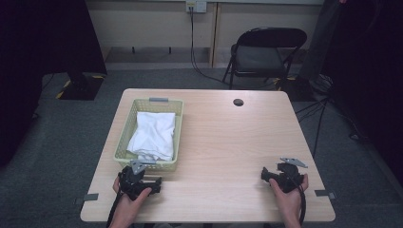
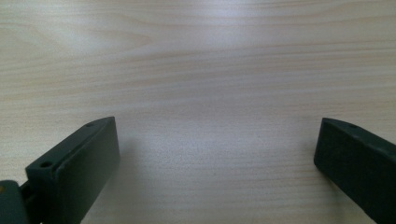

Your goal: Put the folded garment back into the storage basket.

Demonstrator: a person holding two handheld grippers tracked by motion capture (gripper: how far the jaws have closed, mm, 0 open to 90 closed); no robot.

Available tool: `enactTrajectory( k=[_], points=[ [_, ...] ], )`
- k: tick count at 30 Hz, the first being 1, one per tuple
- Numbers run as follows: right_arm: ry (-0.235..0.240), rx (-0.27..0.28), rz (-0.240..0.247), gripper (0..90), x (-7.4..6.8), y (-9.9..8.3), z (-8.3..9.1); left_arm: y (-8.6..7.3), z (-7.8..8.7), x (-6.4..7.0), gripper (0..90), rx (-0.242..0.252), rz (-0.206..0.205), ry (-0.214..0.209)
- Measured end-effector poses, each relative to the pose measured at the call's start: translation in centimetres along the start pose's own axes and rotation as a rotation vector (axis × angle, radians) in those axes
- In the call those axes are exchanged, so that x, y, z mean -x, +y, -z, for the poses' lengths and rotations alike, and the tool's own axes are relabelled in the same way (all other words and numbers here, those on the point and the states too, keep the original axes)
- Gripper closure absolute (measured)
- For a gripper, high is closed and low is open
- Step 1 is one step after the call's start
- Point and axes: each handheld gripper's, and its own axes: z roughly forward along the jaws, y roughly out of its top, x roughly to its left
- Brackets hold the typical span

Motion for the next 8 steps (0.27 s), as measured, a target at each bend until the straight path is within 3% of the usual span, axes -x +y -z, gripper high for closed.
enactTrajectory(
  k=[8],
  points=[
    [0.001, 0.001, 0.000, 0.0, 0.01, -0.01, 0.00, -0.02, 0.00, 0.00, 0.0, 0.002, 0.001, 0.000]
  ],
)
